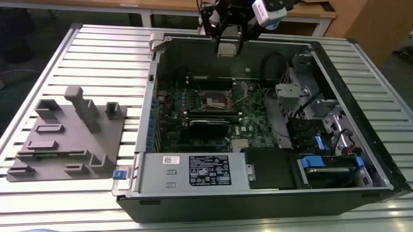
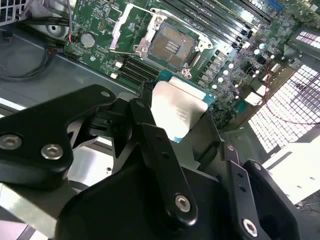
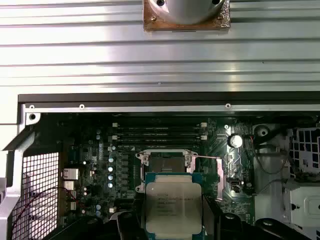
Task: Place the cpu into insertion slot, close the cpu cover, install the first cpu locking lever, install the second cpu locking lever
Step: 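Place the cpu into insertion slot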
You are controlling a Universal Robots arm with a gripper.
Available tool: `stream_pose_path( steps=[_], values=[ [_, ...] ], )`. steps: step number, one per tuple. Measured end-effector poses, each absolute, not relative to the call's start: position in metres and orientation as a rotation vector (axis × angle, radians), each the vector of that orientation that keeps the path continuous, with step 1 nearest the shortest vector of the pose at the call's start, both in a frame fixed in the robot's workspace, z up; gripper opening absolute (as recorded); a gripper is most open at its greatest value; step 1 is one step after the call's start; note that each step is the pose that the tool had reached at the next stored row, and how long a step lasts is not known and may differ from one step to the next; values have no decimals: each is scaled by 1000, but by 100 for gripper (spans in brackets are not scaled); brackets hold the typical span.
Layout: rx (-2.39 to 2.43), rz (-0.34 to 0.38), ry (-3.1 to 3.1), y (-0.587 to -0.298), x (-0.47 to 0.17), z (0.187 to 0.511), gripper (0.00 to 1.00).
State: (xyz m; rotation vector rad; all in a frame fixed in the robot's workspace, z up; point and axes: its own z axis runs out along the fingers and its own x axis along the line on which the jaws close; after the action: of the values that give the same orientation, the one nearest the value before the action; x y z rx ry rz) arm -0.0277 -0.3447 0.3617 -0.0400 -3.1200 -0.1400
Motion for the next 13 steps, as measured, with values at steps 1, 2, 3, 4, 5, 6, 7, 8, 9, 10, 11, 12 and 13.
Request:
stream_pose_path(
  steps=[1,2,3,4,5,6,7,8,9,10,11,12,13],
  values=[
    [-40,-140,-3120,-345,-28,362,54],
    [-40,-140,-3120,-345,-28,362,54],
    [-40,-140,-3120,-345,-28,362,54],
    [-40,-140,-3120,-345,-28,362,54],
    [-40,-140,-3120,-345,-28,362,54],
    [-40,-140,-3120,-345,-28,362,54],
    [-40,-140,-3120,-345,-28,362,54],
    [-40,-140,-3120,-345,-28,361,54],
    [-40,-140,-3120,-345,-28,361,54],
    [-40,-140,-3120,-345,-28,360,54],
    [-40,-140,-3120,-345,-28,360,54],
    [-40,-140,-3120,-345,-28,359,54],
    [-40,-140,-3120,-345,-28,358,54]
  ],
)
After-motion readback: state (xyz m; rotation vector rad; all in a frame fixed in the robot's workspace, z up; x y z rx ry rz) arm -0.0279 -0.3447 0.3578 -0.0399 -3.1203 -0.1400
